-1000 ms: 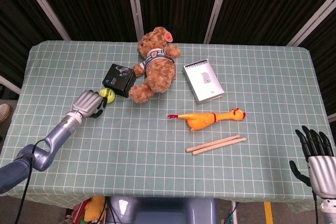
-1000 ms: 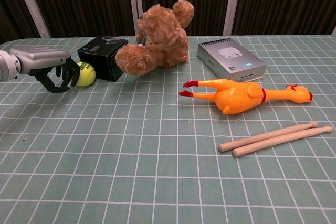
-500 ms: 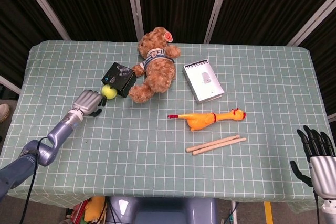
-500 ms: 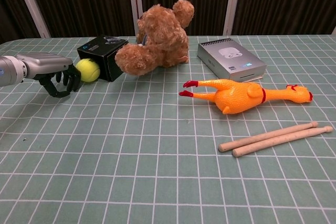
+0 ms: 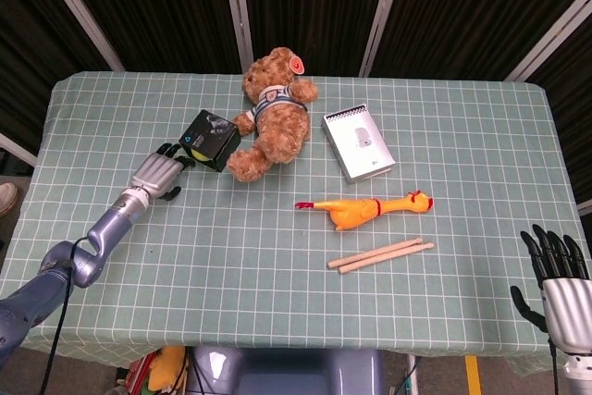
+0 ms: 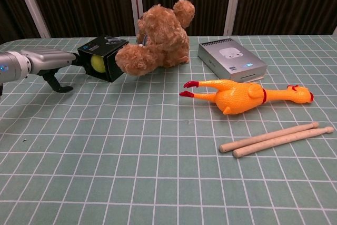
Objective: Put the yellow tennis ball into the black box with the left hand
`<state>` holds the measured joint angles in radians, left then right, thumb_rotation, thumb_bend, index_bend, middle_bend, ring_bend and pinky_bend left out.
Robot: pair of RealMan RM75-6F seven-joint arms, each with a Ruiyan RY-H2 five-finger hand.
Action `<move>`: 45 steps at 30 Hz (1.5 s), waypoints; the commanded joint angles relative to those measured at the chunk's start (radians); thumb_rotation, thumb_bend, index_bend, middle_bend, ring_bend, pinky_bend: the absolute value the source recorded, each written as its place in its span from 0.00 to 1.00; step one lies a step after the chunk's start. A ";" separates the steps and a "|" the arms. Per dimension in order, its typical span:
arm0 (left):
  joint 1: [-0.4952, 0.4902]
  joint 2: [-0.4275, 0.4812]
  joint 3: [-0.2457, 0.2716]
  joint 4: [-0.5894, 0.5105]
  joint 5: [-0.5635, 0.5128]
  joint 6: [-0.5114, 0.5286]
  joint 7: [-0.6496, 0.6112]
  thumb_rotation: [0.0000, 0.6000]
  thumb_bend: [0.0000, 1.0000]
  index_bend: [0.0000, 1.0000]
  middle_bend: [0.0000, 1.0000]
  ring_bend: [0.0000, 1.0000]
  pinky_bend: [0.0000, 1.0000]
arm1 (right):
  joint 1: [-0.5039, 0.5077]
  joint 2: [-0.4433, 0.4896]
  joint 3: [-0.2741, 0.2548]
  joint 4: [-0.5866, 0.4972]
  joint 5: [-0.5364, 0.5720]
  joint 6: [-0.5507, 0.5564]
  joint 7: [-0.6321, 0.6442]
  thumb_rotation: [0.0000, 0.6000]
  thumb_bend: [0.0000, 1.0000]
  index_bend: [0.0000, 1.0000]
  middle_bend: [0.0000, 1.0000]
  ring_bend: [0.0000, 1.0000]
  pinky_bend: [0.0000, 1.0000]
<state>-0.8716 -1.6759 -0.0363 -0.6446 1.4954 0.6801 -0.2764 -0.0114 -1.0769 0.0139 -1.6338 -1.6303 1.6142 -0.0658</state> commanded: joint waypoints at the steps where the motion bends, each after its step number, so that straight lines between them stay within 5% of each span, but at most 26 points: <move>1: 0.000 -0.005 0.001 0.003 0.006 0.019 -0.003 1.00 0.39 0.18 0.00 0.00 0.04 | -0.003 0.000 -0.002 -0.002 0.000 0.001 0.001 1.00 0.38 0.00 0.00 0.00 0.00; 17: 0.023 0.025 0.013 -0.049 0.014 0.092 0.013 1.00 0.39 0.13 0.04 0.00 0.02 | -0.002 0.006 -0.005 0.002 -0.006 -0.007 0.014 1.00 0.38 0.00 0.00 0.00 0.00; 23: 0.092 0.175 0.015 -0.312 -0.006 0.175 0.060 1.00 0.39 0.16 0.11 0.00 0.03 | -0.002 -0.004 0.005 0.007 -0.001 0.001 0.000 1.00 0.38 0.00 0.00 0.00 0.00; 29: 0.234 0.434 0.055 -0.736 -0.062 0.304 0.217 1.00 0.32 0.14 0.13 0.00 0.04 | 0.005 -0.014 0.003 0.006 -0.005 -0.012 -0.022 1.00 0.38 0.00 0.00 0.00 0.00; 32: 0.359 0.588 0.102 -0.975 -0.084 0.444 0.283 1.00 0.25 0.11 0.12 0.00 0.04 | 0.011 -0.021 0.006 0.005 0.002 -0.025 -0.038 1.00 0.38 0.00 0.00 0.00 0.00; 35: 0.495 0.656 0.155 -1.065 -0.040 0.630 0.291 1.00 0.17 0.09 0.11 0.00 0.04 | 0.015 -0.028 0.010 0.003 0.008 -0.031 -0.049 1.00 0.38 0.00 0.00 0.00 0.00; 41: 0.697 0.597 0.185 -0.986 0.030 0.926 0.262 1.00 0.09 0.05 0.07 0.00 0.04 | 0.018 -0.041 0.014 0.005 0.006 -0.029 -0.064 1.00 0.38 0.00 0.00 0.00 0.00; 45: 0.758 0.527 0.160 -0.917 0.020 1.015 0.333 1.00 0.09 0.04 0.05 0.00 0.04 | 0.026 -0.048 0.018 0.012 0.006 -0.036 -0.067 1.00 0.38 0.00 0.00 0.00 0.00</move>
<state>-0.1896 -1.1088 0.1189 -1.6192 1.5005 1.6056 0.0042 0.0132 -1.1230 0.0313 -1.6234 -1.6265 1.5805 -0.1319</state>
